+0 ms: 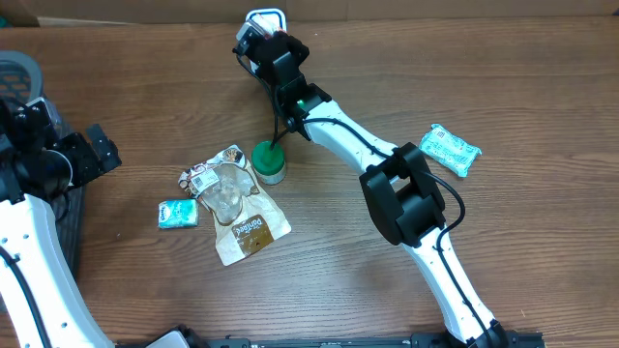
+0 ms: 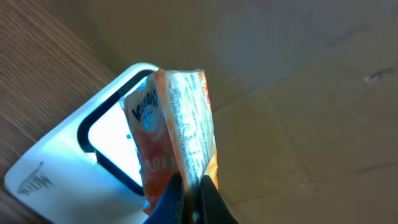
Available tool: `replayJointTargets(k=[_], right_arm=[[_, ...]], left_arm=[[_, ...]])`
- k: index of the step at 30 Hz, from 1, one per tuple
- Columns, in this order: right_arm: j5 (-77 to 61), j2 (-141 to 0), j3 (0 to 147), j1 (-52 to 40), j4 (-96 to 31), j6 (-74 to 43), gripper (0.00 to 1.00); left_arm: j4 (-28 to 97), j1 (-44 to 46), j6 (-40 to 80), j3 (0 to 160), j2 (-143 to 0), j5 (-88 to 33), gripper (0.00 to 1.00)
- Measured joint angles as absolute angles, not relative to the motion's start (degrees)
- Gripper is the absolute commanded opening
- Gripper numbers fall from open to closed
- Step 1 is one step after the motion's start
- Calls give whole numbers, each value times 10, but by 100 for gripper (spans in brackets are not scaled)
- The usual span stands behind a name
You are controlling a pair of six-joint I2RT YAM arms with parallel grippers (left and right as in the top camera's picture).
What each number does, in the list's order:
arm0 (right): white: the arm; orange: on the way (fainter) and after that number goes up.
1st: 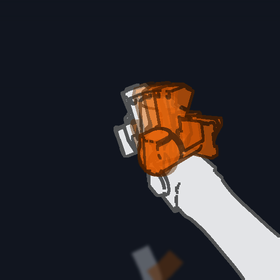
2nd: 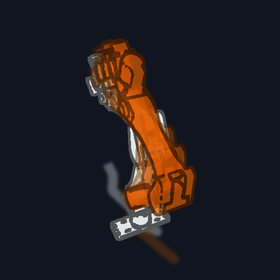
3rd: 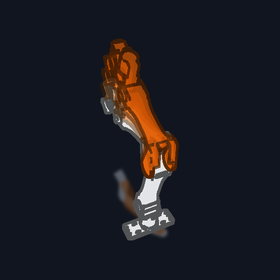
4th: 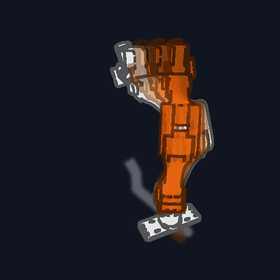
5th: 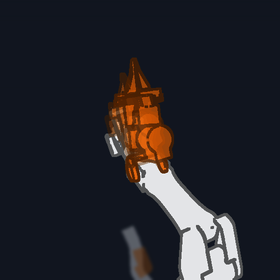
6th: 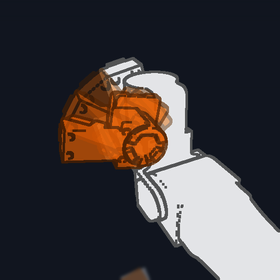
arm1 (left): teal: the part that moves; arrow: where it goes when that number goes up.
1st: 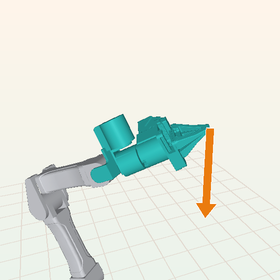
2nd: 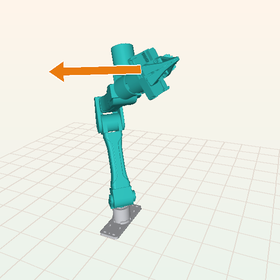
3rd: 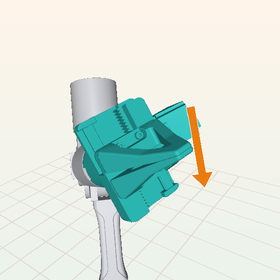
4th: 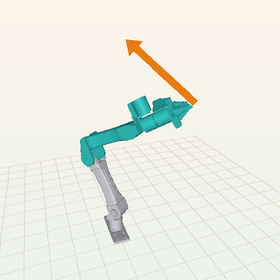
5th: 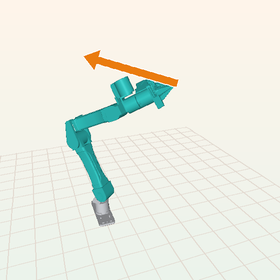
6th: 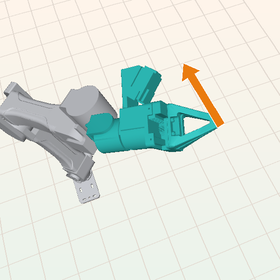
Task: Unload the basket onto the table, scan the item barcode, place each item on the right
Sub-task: 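Carry the orange pack to the barcode scanner and hold it there, then carry the orange pack right and drop it beside the green packet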
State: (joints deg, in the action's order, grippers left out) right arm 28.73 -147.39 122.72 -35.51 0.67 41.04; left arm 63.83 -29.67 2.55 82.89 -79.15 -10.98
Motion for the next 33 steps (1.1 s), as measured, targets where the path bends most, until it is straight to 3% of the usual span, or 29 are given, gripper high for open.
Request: replayJointTargets(k=[5,18,26,33], right_arm=[[286,-1417,1227,-354,-98,341,4],[151,-1037,1235,-286,-530,21,4],[117,-966,1233,-213,-766,-173,4],[60,-961,1216,-121,-856,-217,4]], left_arm=[[638,-297,25,829,-792,-110,100],[639,-297,25,829,-792,-110,100],[639,-297,25,829,-792,-110,100],[638,-297,25,829,-792,-110,100]])
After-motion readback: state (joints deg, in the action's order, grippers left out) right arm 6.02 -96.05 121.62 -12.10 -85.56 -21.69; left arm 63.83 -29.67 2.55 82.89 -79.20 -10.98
